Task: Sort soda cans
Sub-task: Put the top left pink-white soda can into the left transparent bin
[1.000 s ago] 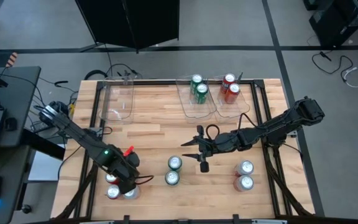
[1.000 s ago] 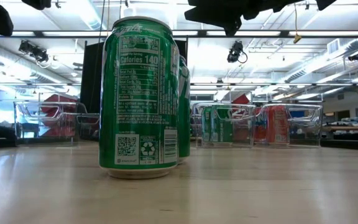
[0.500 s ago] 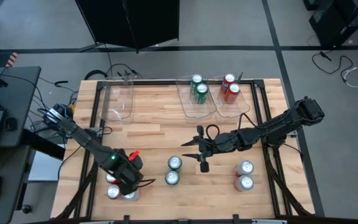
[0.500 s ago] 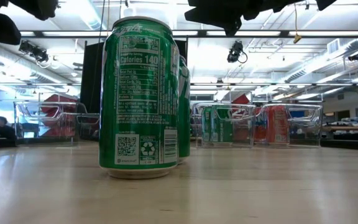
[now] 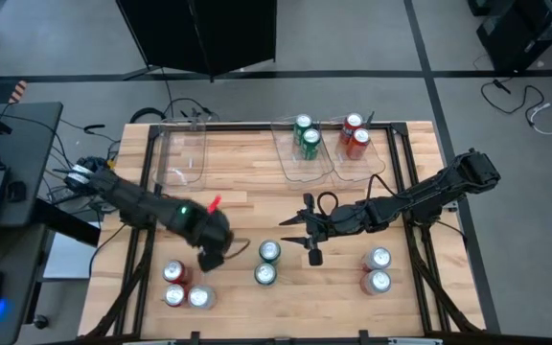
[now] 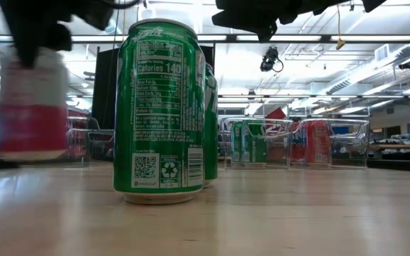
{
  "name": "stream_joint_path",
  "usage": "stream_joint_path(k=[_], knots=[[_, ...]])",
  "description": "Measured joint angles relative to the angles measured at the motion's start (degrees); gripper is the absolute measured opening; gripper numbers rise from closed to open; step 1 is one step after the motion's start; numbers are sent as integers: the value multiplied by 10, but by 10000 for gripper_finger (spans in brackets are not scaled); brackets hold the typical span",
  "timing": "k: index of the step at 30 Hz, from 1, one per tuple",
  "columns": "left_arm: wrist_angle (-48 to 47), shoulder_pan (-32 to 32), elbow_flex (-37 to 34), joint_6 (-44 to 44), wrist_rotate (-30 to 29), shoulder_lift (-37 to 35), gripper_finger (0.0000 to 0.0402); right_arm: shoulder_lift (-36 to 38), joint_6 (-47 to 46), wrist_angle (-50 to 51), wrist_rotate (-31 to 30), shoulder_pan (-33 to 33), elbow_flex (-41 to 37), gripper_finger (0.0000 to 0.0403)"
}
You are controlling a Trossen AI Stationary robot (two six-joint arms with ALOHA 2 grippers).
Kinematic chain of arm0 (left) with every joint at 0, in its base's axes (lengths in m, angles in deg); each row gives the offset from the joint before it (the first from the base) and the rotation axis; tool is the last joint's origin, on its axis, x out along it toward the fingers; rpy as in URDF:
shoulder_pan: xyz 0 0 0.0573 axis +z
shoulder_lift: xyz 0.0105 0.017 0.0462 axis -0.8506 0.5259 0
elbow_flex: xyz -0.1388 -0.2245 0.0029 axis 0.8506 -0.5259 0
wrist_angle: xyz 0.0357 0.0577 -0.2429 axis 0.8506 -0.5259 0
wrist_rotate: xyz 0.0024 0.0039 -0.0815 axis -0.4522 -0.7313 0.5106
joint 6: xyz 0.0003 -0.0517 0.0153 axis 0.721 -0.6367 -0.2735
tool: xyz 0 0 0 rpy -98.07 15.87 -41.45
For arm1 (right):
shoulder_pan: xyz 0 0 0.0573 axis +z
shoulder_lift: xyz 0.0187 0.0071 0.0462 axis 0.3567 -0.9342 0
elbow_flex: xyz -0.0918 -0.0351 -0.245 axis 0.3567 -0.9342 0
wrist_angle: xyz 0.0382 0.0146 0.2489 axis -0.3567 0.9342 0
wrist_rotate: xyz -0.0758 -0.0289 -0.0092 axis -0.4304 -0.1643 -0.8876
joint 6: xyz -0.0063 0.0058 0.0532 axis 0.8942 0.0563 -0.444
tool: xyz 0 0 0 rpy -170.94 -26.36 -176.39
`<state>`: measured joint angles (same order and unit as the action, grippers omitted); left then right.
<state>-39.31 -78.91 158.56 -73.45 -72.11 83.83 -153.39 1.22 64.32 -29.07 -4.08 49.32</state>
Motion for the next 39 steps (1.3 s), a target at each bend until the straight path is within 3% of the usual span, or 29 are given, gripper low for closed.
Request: stream_joint_path(k=[9, 15, 18, 28, 33, 39], knots=[[-101, 194, 132, 90, -39, -13, 286, 0, 1, 6, 0, 0, 0, 166], [-184, 366, 206, 135, -64, -13, 286, 0, 1, 9, 0, 0, 0, 163], [-180, 458, 219, 166, -63, -14, 286, 0, 1, 10, 0, 0, 0, 163], [-168, 712, 207, 300, -72, -1, 286, 0, 1, 20, 0, 0, 0, 162], [-106, 769, 163, 328, -67, 0, 286, 0, 1, 21, 0, 0, 0, 163], [-12, 798, 87, 340, -9, 12, 286, 0, 11, 21, 0, 0, 0, 160]])
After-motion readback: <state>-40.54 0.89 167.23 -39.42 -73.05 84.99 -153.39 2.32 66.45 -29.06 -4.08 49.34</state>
